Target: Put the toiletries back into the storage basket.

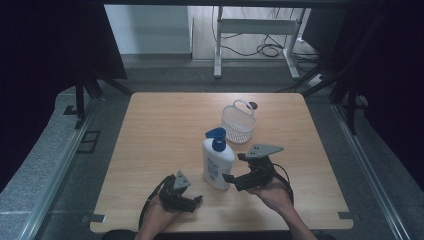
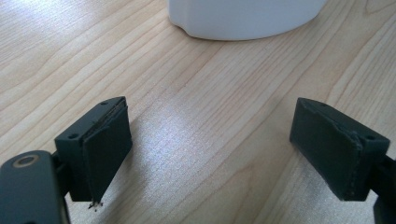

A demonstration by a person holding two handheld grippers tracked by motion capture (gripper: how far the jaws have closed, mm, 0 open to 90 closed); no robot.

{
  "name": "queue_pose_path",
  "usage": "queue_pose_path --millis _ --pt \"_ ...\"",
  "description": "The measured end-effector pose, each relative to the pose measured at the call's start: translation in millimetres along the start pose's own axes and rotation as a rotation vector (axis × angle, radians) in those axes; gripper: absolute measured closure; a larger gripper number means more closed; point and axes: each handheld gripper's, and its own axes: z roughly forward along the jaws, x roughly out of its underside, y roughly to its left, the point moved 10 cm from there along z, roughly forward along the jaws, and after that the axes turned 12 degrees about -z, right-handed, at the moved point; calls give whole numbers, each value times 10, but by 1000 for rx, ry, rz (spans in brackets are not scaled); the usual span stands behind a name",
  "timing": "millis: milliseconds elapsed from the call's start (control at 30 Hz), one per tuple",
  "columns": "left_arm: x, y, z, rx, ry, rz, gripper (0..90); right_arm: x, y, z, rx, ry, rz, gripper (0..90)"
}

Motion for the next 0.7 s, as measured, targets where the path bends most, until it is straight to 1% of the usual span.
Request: queue_pose_path --millis 267,367,533,700 --pt "0 0 0 0 0 -1 120 -164 8 108 1 -13 -10 131" --pt "-1 -1 1 -1 -1 -1 120 -209 9 150 4 -19 -9 134" --pt "-1 0 1 -1 -1 -1 120 -263 13 230 18 -11 -29 143" --pt "-1 -1 1 -1 -2 -2 120 -306 22 292 24 -9 -42 181"
